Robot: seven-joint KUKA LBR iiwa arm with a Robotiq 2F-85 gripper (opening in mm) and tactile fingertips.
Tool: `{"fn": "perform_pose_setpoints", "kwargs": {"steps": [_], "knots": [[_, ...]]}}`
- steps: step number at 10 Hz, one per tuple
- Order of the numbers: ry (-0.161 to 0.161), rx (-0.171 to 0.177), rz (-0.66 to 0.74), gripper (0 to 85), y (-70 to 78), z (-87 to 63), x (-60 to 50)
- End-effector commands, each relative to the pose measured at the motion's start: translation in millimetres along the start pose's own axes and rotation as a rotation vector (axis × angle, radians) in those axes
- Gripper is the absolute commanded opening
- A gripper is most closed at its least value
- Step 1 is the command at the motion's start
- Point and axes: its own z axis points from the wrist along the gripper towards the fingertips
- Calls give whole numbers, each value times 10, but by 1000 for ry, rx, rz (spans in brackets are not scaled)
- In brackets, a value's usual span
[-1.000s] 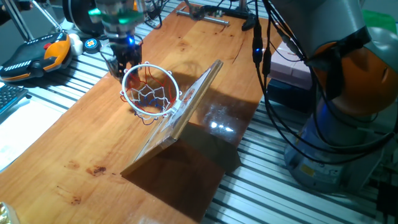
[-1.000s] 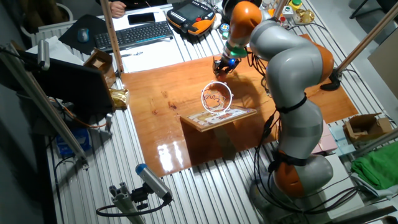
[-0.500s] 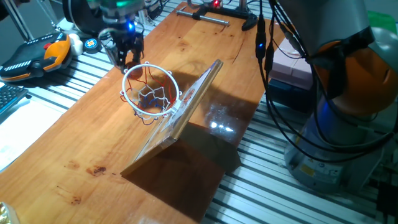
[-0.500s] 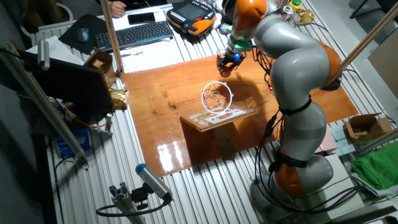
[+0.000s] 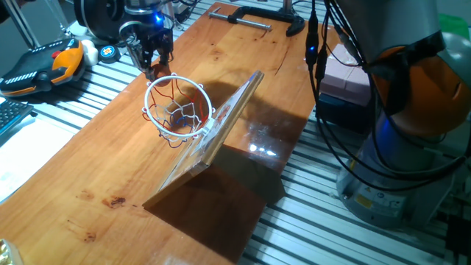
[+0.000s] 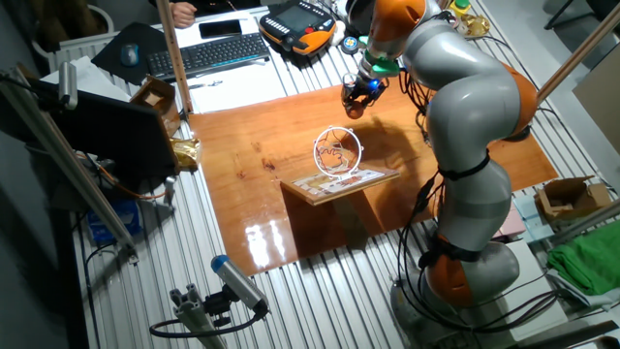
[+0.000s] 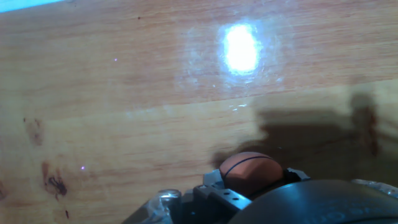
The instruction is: Grab a basketball, release it and shoot it into the basket
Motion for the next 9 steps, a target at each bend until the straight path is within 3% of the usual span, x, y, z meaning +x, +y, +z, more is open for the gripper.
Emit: {"fn": "perform_pose_setpoints", "kwargs": {"steps": [1,5,7,9], "knots": [[-3,4,-3,10,-2,8,-9],[-8,24,-17,10,-2,8,-9],[-36,99,-37,10,-2,8,-9],[-53,135,-67,10,-2,8,-9]]}}
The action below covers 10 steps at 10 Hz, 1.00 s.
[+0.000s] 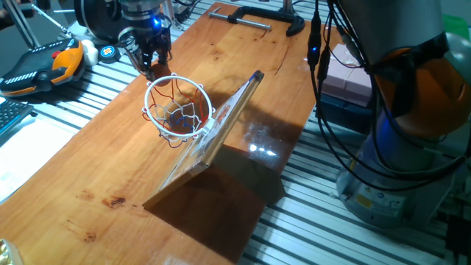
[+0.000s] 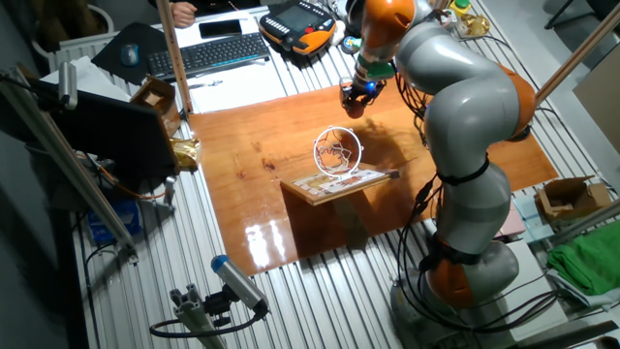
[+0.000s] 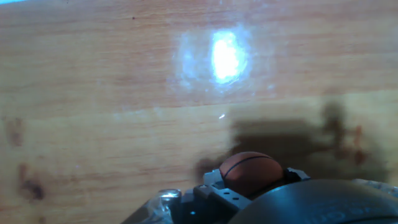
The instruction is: Grab a basketball, release it and shoot it into the basket
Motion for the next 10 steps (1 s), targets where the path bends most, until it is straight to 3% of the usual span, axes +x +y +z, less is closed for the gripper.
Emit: {"fn": "perform_pose_setpoints", "kwargs": {"steps": [1,4,6,7,10], "knots": [[-4,-8,-16,10,1,-1,-1],[-4,-46,-97,10,1,-1,-1],[10,-19,-133,10,1,-1,-1],[10,-47,-143,10,1,-1,-1],[18,-58,-104,7,61,-34,29]]}}
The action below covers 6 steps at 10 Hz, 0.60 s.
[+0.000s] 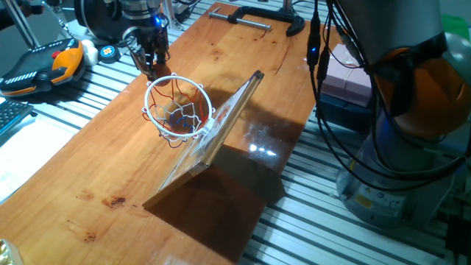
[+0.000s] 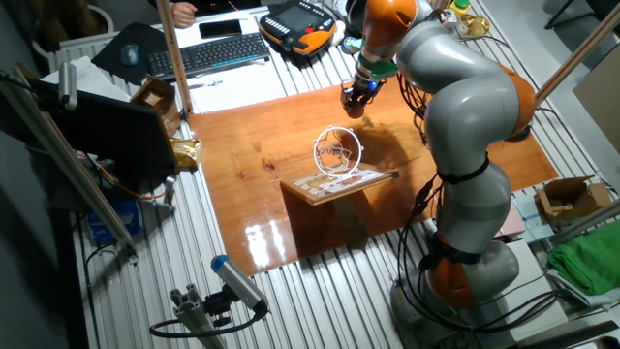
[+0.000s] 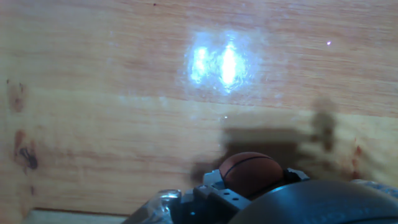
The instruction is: Grab a basketball, release it and shoot it into the basket
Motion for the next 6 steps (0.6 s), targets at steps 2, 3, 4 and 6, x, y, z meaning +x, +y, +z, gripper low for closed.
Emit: {"fn": "perform_pose_setpoints", "kwargs": {"steps": [2,3,4,6], "knots": [[25,0,48,7,288,-201,94],[39,9,68,7,415,-312,157],[52,0,89,7,496,-420,225],[78,-5,110,7,561,-633,371]]}}
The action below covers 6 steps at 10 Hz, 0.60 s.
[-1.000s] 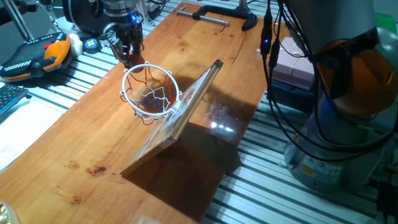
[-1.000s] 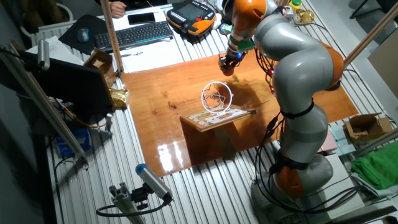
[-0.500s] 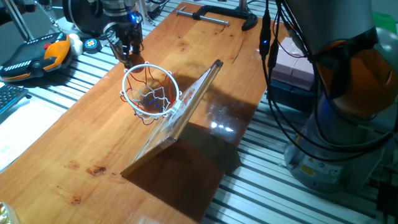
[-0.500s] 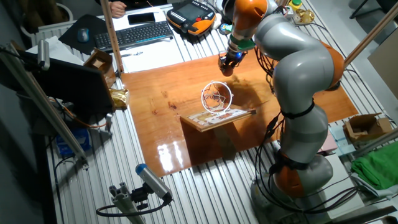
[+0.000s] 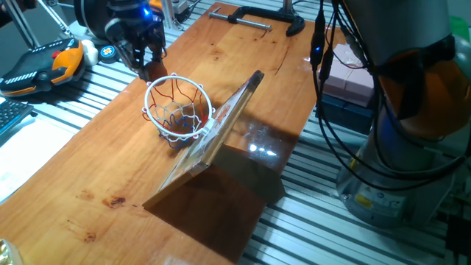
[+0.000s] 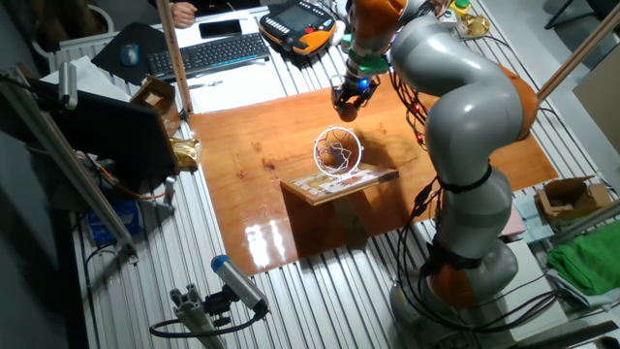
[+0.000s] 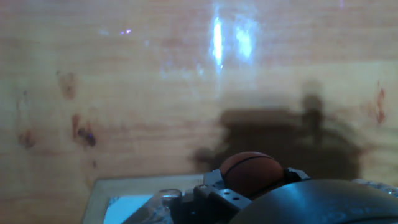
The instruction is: Grab a basketball, release it and shoot it into the basket
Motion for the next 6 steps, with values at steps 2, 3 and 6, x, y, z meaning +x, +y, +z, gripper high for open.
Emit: {"fn": "perform_pose_setpoints", "kwargs": {"steps": [2,3,6], "knots": [[17,-13,16,7,43,-220,131],[26,-8,24,7,69,-291,207],[68,-16,36,7,134,-455,429]]}}
